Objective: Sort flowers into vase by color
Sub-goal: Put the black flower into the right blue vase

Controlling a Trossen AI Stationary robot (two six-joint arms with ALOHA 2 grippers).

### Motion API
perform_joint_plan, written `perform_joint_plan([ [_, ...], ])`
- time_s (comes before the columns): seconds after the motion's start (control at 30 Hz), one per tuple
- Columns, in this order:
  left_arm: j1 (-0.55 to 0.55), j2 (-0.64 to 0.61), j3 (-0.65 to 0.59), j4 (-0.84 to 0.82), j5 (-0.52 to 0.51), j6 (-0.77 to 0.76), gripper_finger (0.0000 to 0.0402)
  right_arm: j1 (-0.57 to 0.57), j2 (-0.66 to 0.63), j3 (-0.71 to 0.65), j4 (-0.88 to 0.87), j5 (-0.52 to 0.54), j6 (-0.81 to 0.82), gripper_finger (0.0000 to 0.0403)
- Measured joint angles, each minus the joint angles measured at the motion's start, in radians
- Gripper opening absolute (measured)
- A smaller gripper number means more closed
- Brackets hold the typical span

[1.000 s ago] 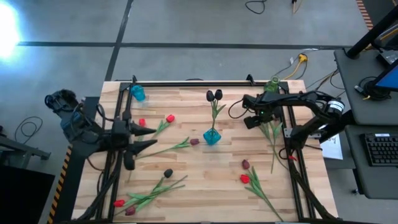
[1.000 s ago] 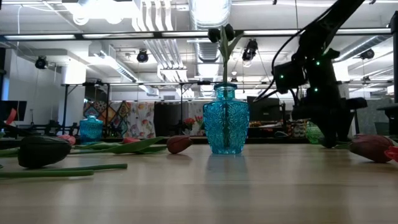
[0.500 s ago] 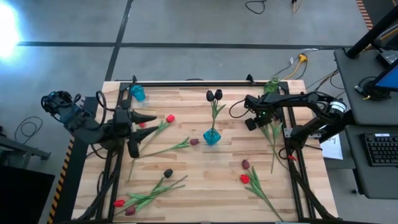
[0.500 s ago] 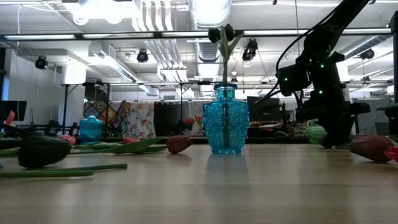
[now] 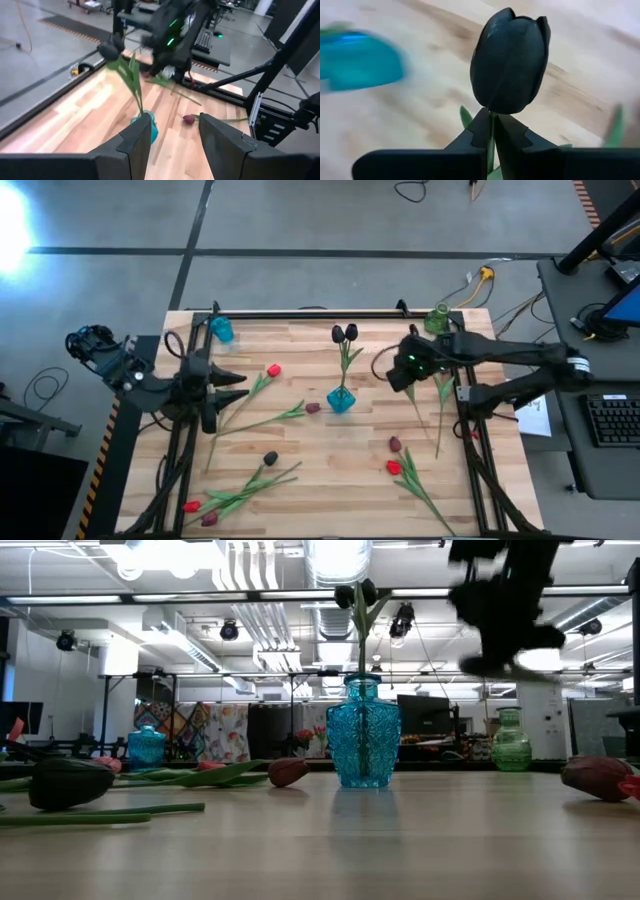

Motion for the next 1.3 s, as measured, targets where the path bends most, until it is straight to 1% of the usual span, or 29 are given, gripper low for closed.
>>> perform_joint_plan([
  [0.17,0.0,-0.003,-0.089,0.03,-0.017,-0.062,0.0152,0.248,-0.084,0.101,0.016,0.048,-0.015,0.0013],
  [0.27,0.004,0.008,-0.149,0.095,-0.013,-0.076,0.0152,0.392,-0.099,0.147,0.084,0.108,-0.03,0.0013],
  [0.37,0.031,0.015,-0.195,0.192,-0.002,-0.075,0.0152,0.501,-0.097,0.177,0.23,0.215,-0.078,0.0013],
  [0.5,0.087,0.025,-0.234,0.249,0.001,-0.061,0.0152,0.588,-0.074,0.181,0.512,0.388,-0.235,0.0013],
  [0.57,0.113,0.025,-0.239,0.255,0.002,-0.057,0.0152,0.615,-0.06,0.18,0.647,0.448,-0.339,0.0013],
  [0.67,0.147,0.025,-0.241,0.255,0.002,-0.037,0.0152,0.642,-0.032,0.179,0.803,0.545,-0.496,0.0013],
  [0.8,0.186,0.023,-0.241,0.257,-0.006,-0.002,0.0152,0.65,0.031,0.178,0.95,0.692,-0.656,0.0013],
  [0.97,0.232,0.023,-0.241,0.257,-0.007,0.007,0.0152,0.649,0.135,0.175,1.099,0.856,-0.795,0.0013],
  [1.07,0.243,0.023,-0.241,0.257,-0.007,0.012,0.0152,0.649,0.174,0.175,1.18,0.902,-0.859,0.0013],
  [1.13,0.246,0.023,-0.241,0.257,-0.007,0.012,0.0152,0.642,0.188,0.175,1.194,0.945,-0.877,0.0013],
  [1.2,0.247,0.023,-0.241,0.257,-0.007,0.012,0.0152,0.63,0.199,0.174,1.186,0.987,-0.861,0.0013],
  [1.3,0.247,0.023,-0.241,0.257,-0.007,0.009,0.0152,0.611,0.209,0.169,1.176,0.998,-0.796,0.0013],
])
